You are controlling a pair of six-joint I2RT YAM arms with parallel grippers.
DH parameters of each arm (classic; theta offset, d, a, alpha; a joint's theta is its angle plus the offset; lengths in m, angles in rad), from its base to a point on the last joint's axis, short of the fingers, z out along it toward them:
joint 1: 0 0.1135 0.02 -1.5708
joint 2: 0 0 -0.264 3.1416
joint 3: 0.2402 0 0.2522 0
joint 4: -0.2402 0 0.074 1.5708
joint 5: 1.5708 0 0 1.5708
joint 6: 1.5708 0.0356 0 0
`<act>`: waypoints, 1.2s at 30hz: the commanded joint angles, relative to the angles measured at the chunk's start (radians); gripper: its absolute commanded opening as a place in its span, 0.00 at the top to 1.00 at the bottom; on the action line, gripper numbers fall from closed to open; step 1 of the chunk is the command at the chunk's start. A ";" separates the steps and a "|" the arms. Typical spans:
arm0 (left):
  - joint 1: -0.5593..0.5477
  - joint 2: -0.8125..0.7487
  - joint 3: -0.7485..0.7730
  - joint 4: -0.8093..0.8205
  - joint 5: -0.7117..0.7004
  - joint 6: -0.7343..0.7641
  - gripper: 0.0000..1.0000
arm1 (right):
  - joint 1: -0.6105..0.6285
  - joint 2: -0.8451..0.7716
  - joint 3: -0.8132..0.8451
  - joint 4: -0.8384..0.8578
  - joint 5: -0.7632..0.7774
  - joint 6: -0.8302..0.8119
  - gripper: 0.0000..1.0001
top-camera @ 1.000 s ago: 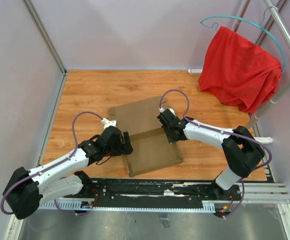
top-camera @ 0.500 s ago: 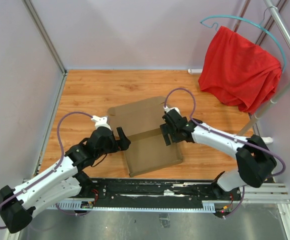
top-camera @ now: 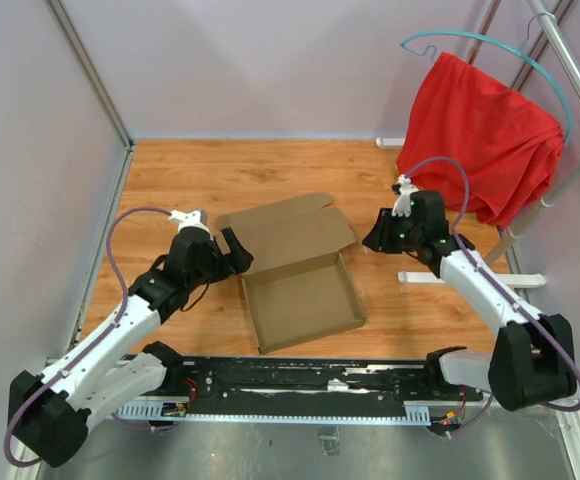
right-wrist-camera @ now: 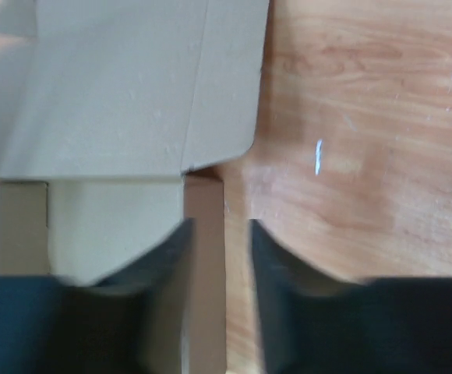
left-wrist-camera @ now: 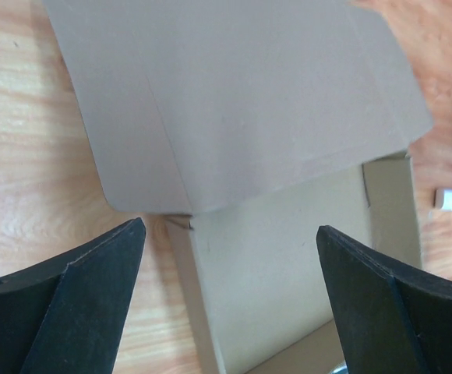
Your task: Fold the paper box
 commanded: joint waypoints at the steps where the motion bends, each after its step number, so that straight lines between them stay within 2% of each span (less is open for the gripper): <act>1: 0.140 0.068 0.054 0.085 0.150 0.046 0.03 | -0.176 0.120 0.043 0.170 -0.401 0.086 0.45; 4: 0.250 0.163 0.071 0.116 0.253 0.060 0.08 | -0.186 0.248 0.109 0.189 -0.434 0.097 0.23; 7: 0.281 0.211 0.103 0.097 0.220 0.084 0.10 | -0.185 0.370 0.195 0.164 -0.450 0.094 0.08; 8: 0.281 0.214 0.106 0.096 0.215 0.091 0.10 | -0.182 0.402 0.212 0.163 -0.442 0.098 0.06; 14: 0.282 0.260 0.097 0.112 0.206 0.112 0.11 | -0.152 0.546 0.319 0.132 -0.411 0.091 0.15; 22: 0.282 0.341 0.076 0.140 0.201 0.119 0.13 | -0.099 0.622 0.392 0.031 -0.337 0.030 0.24; 25: 0.282 0.335 0.071 0.142 0.188 0.127 0.14 | -0.088 0.637 0.409 0.003 -0.307 0.019 0.26; 30: 0.281 0.382 0.079 0.159 0.171 0.144 0.14 | -0.073 0.651 0.419 0.004 -0.311 0.010 0.38; 36: 0.281 0.404 0.110 0.182 0.176 0.153 0.16 | -0.054 0.613 0.388 0.015 -0.278 0.000 0.41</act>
